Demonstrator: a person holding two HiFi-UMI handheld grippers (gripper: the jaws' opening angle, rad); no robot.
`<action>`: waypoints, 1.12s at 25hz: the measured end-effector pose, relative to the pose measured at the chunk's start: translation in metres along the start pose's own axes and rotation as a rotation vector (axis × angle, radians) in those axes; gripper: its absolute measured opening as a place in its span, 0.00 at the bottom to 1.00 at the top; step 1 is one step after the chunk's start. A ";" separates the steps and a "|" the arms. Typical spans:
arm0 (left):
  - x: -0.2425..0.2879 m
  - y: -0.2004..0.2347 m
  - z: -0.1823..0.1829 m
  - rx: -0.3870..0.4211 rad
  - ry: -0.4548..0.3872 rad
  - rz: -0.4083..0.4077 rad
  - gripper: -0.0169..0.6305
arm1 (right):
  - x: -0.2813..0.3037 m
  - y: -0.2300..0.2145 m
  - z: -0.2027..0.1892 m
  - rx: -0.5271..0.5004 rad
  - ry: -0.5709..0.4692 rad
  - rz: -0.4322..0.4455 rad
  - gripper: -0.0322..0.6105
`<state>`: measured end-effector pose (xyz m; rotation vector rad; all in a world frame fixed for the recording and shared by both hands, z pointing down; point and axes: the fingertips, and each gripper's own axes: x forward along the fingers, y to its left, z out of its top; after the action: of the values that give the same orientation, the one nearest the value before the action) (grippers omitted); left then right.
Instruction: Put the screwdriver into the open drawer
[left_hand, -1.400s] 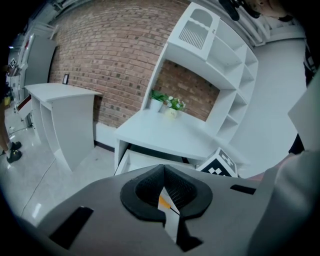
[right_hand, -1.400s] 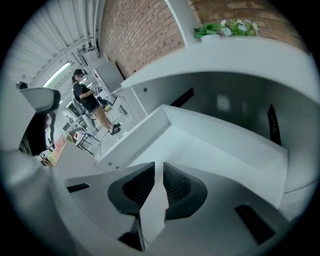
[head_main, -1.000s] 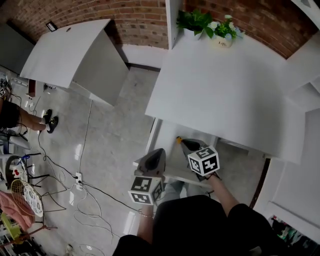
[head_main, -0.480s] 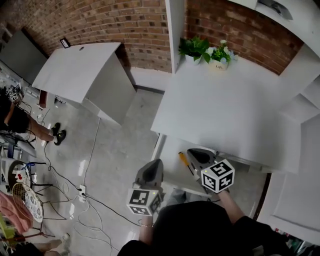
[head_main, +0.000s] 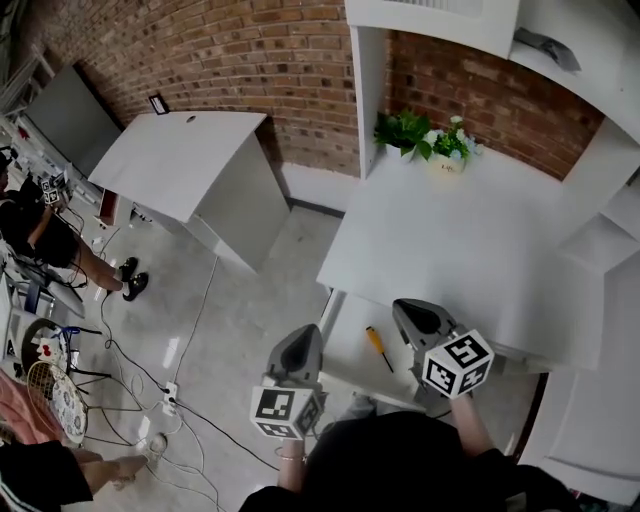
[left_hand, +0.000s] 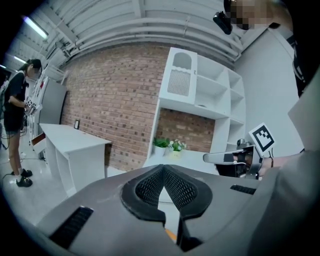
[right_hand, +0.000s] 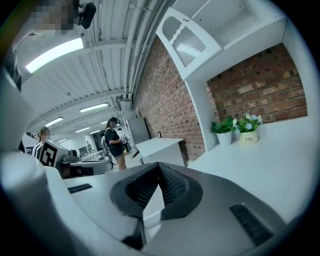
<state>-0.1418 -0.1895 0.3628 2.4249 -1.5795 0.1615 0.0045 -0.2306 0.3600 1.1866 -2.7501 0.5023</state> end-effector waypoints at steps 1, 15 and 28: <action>-0.002 0.002 0.004 0.005 -0.009 0.005 0.04 | -0.002 0.000 0.006 -0.002 -0.015 -0.002 0.07; -0.013 0.018 0.040 0.052 -0.113 0.056 0.04 | -0.022 -0.005 0.061 -0.086 -0.162 -0.030 0.07; -0.011 0.020 0.051 0.076 -0.125 0.079 0.04 | -0.026 -0.015 0.065 -0.090 -0.184 -0.046 0.07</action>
<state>-0.1663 -0.2005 0.3140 2.4744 -1.7546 0.0868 0.0352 -0.2440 0.2971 1.3332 -2.8525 0.2740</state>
